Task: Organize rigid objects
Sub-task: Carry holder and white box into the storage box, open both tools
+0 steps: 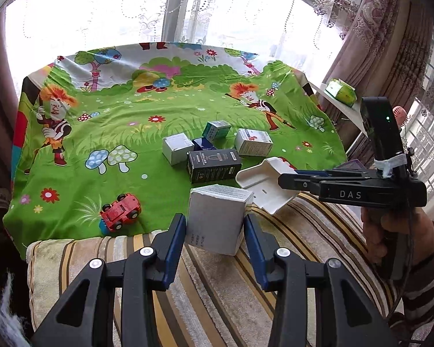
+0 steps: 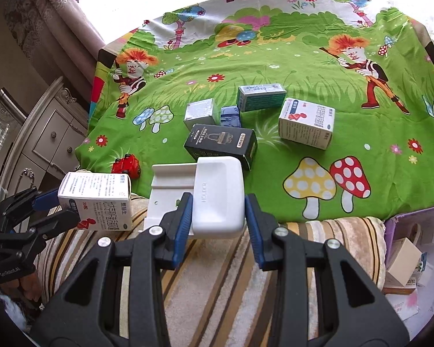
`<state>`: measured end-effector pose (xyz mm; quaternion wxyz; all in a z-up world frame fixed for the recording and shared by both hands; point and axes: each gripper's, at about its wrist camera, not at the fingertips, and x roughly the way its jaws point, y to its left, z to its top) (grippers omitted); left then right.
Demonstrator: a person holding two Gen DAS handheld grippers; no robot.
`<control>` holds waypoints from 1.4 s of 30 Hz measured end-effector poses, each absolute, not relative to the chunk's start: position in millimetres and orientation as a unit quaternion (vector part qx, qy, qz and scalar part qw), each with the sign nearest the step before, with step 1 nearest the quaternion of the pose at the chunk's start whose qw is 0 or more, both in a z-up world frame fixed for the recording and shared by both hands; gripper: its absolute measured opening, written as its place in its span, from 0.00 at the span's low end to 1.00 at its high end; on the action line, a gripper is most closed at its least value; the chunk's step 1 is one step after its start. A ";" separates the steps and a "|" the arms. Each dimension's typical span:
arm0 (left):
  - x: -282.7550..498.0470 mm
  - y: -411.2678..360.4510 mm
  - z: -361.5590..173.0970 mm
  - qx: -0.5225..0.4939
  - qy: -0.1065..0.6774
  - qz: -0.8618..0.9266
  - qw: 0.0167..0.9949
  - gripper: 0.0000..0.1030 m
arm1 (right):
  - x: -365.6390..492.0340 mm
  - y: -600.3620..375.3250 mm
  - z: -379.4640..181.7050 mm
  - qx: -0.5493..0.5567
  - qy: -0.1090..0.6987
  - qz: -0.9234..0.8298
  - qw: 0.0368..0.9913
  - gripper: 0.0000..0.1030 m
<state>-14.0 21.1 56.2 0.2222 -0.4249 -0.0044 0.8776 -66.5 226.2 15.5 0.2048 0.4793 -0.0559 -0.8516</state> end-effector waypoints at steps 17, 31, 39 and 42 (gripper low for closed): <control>1.2 153.9 73.6 -0.416 0.043 0.838 0.350 0.41 | 6.5 409.0 21.4 0.447 -0.140 -0.882 0.051 0.40; 34.3 263.2 64.1 -0.423 0.118 0.786 0.436 0.41 | 56.1 522.9 8.0 0.431 -0.171 -0.881 -0.092 0.40; 46.3 295.6 51.2 -0.437 0.137 0.760 0.461 0.42 | 69.0 549.3 6.0 0.424 -0.173 -0.879 -0.134 0.40; 46.7 303.6 45.3 -0.445 0.134 0.752 0.467 0.43 | 71.9 554.9 6.2 0.422 -0.171 -0.878 -0.145 0.40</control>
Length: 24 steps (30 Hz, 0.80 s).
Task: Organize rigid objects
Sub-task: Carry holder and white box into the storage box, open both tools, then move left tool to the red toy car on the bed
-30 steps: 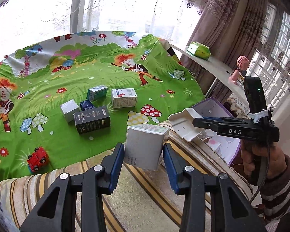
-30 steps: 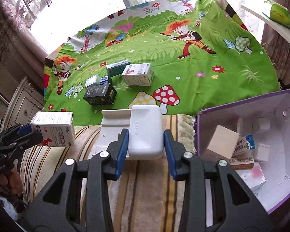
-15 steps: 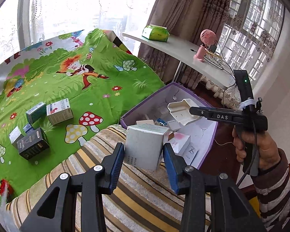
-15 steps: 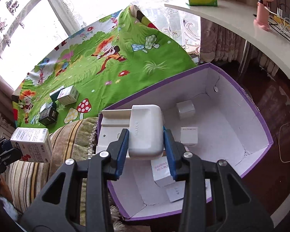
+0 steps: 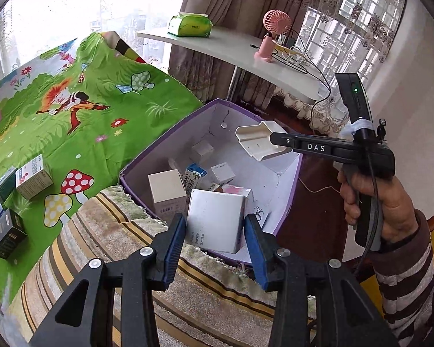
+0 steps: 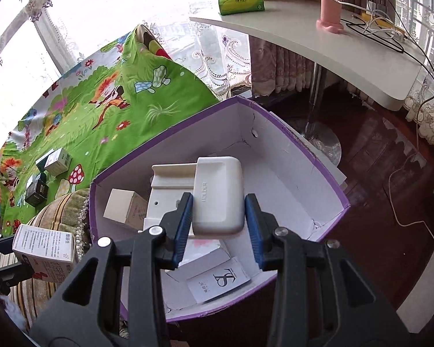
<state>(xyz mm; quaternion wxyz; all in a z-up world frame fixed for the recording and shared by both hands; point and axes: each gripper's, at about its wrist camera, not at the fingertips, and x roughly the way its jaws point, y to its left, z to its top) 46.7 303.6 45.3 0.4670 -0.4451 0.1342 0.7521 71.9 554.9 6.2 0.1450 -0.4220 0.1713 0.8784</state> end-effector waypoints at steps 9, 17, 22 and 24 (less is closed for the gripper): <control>41.7 297.1 41.0 -0.460 0.116 0.751 0.459 0.46 | 75.4 565.9 5.5 -0.422 0.183 0.873 0.165 0.48; 33.2 280.0 43.0 -0.458 0.091 0.762 0.448 0.46 | 72.1 556.0 12.0 -0.419 0.166 0.878 0.160 0.53; 26.4 263.9 42.0 -0.458 0.073 0.774 0.431 0.46 | 68.4 544.6 14.3 -0.417 0.160 0.884 0.140 0.53; 21.8 255.5 41.9 -0.458 0.061 0.779 0.423 0.46 | 65.8 539.8 14.4 -0.419 0.161 0.884 0.132 0.55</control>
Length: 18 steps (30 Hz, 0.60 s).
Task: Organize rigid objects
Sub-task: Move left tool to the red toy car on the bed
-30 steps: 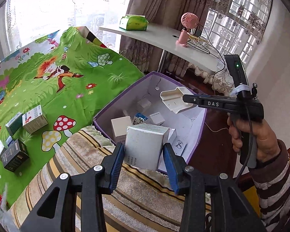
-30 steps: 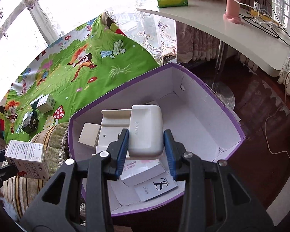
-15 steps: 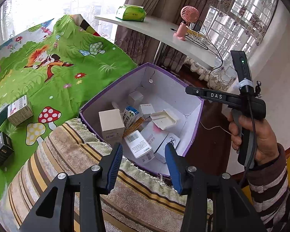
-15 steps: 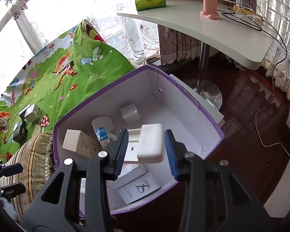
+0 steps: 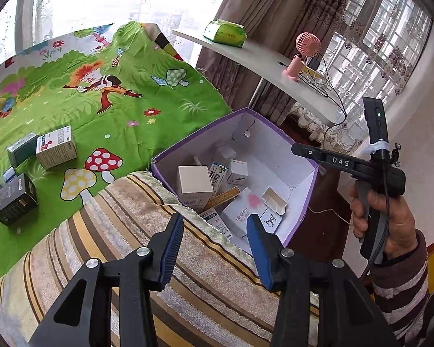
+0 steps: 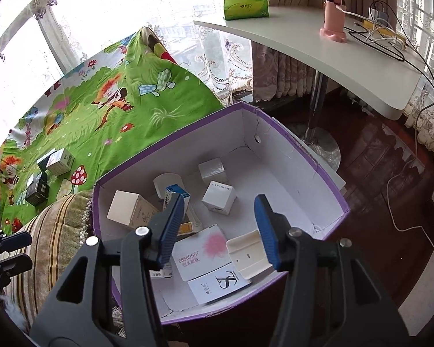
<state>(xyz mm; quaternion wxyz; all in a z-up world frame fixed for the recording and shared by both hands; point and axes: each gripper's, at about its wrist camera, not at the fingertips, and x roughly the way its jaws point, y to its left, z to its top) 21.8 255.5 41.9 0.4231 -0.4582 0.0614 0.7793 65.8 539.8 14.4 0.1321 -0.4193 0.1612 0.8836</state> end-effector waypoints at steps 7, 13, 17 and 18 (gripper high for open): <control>8.7 220.0 42.1 -0.459 0.022 0.795 0.396 0.46 | 55.5 516.0 18.2 -0.427 0.143 0.886 0.108 0.64; -0.5 181.7 41.0 -0.460 -0.010 0.809 0.366 0.46 | 44.5 492.1 19.2 -0.435 0.126 0.888 0.083 0.66; -5.3 155.7 39.0 -0.460 -0.027 0.818 0.343 0.46 | 37.5 473.9 19.0 -0.441 0.113 0.888 0.066 0.67; -6.2 149.0 38.2 -0.460 -0.029 0.821 0.338 0.46 | 35.9 469.3 18.9 -0.443 0.109 0.888 0.061 0.67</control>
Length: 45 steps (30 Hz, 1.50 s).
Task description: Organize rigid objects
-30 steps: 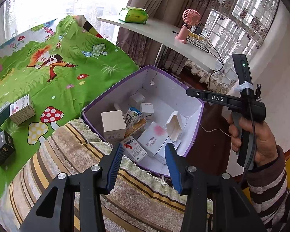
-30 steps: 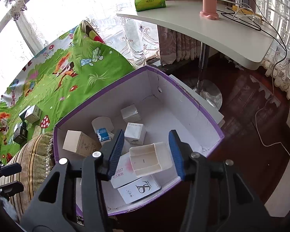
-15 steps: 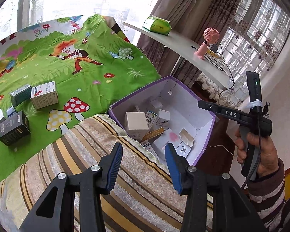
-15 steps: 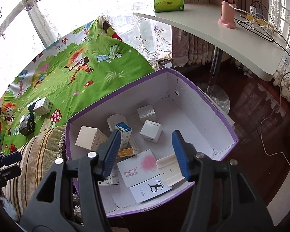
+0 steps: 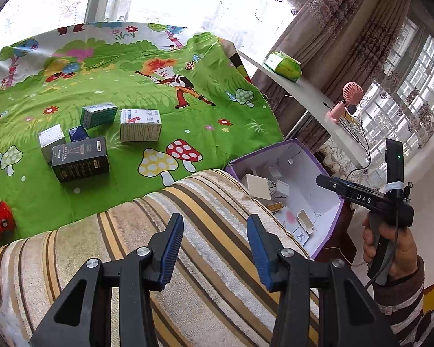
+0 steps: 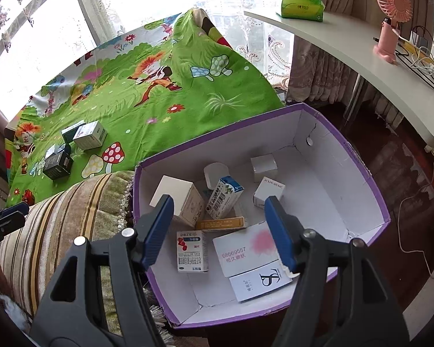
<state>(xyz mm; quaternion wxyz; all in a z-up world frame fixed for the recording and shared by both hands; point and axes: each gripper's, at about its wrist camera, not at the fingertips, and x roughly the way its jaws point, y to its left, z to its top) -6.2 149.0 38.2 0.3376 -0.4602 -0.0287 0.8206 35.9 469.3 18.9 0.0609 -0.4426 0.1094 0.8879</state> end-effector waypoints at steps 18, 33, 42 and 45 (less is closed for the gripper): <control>-52.1 -25.0 11.9 -0.498 -0.081 0.852 0.142 0.46 | 8.8 400.0 17.6 -0.460 0.060 0.886 -0.011 0.71; -121.0 -59.6 -23.0 -0.564 -0.064 0.823 0.020 0.61 | 1.5 376.2 13.8 -0.467 0.053 0.882 -0.039 0.72; -138.6 -36.7 -43.0 -0.594 0.014 0.804 0.012 0.71 | 2.5 377.7 12.0 -0.466 0.060 0.882 -0.040 0.72; -138.1 -34.9 -47.5 -0.598 0.019 0.801 0.018 0.52 | 3.3 376.7 10.8 -0.466 0.060 0.882 -0.043 0.72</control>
